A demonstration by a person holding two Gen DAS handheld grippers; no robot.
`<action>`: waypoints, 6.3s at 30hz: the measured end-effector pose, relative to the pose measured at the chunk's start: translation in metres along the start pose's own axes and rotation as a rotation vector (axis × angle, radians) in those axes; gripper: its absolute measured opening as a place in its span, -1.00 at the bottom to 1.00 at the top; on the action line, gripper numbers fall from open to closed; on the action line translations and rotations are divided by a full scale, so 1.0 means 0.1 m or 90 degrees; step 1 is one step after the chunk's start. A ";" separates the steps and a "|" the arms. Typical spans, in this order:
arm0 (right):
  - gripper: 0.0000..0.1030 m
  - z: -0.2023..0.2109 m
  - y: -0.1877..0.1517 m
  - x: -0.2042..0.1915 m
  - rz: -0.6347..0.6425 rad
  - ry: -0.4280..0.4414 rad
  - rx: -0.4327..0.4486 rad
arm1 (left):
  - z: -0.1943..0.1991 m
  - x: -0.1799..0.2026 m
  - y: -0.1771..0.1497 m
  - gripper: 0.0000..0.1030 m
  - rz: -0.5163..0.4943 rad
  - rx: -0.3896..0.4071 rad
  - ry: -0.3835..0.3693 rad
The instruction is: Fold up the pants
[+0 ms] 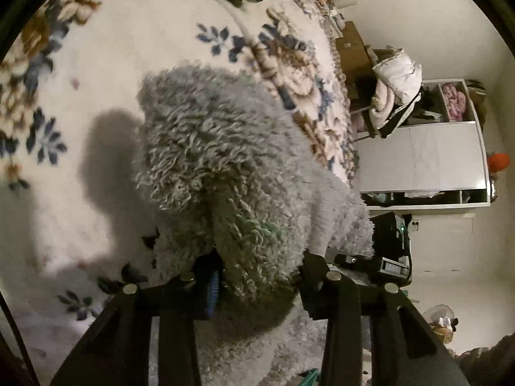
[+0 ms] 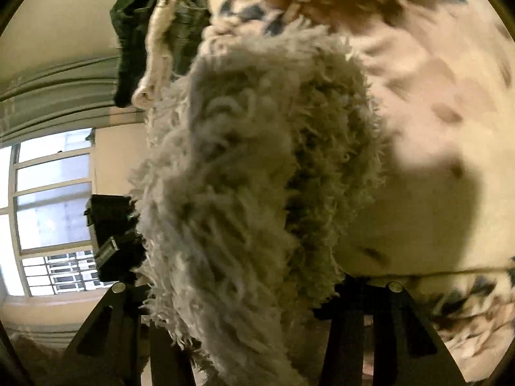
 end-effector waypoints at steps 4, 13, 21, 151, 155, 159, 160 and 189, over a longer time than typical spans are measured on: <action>-0.04 0.04 0.03 -0.45 0.021 -0.007 0.009 | 0.21 0.23 0.19 -0.36 -0.025 0.008 -0.029; 0.66 -0.30 0.20 0.04 -0.012 -0.191 -0.037 | -0.08 -0.42 0.61 0.49 -0.029 -0.117 0.114; 0.92 -0.64 0.20 0.50 -0.083 -0.070 -0.006 | -0.52 -0.69 0.55 0.62 -0.015 -0.152 0.038; 0.95 2.50 -3.67 -6.58 0.405 -0.580 0.522 | 4.10 2.71 -0.60 0.99 -0.240 0.529 0.558; 0.95 2.43 -3.62 -6.58 0.411 -0.575 0.521 | 4.12 2.70 -0.59 0.99 -0.235 0.529 0.560; 0.95 2.39 -3.61 -6.57 0.412 -0.569 0.523 | 4.12 2.69 -0.57 0.99 -0.236 0.529 0.558; 0.95 2.38 -3.61 -6.56 0.413 -0.568 0.523 | 4.13 2.69 -0.57 0.99 -0.236 0.529 0.556; 0.96 2.30 -3.57 -6.58 0.418 -0.546 0.521 | 4.19 2.81 -0.51 0.99 -0.249 0.539 0.557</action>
Point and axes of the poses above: each gripper's, at about its wrist camera, not at the fingertips, and z roughly against the way its jaws point, x to its right, y to its top, the point moved 2 cm from there along -z, roughly the way its jaws point, and after that the axes turned 1 degree about z, right-handed, at the moved point
